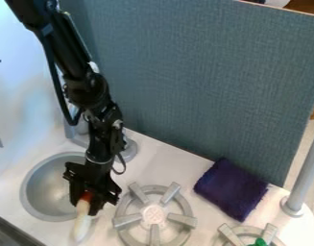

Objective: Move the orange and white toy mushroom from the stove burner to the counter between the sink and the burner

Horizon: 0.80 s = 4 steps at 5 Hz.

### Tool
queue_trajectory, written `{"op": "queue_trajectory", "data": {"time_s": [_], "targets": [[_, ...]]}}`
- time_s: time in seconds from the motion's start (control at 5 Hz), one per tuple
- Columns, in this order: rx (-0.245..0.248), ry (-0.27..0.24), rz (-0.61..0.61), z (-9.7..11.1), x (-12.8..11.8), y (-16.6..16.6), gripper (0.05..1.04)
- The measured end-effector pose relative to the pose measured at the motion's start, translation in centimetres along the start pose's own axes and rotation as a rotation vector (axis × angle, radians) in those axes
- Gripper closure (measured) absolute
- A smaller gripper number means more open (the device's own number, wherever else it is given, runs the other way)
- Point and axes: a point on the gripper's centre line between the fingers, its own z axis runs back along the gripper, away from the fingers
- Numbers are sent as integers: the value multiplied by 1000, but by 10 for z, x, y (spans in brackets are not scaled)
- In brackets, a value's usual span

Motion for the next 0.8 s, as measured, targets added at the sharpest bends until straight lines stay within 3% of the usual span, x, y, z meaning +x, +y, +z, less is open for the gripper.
{"op": "queue_trajectory", "data": {"time_s": [0.2,0.4,0.8], "targets": [[-40,5,21,-2,-4,-1,151],[-118,-74,-5,19,-8,-1,71],[-235,-241,-90,64,-12,-18,79]]}}
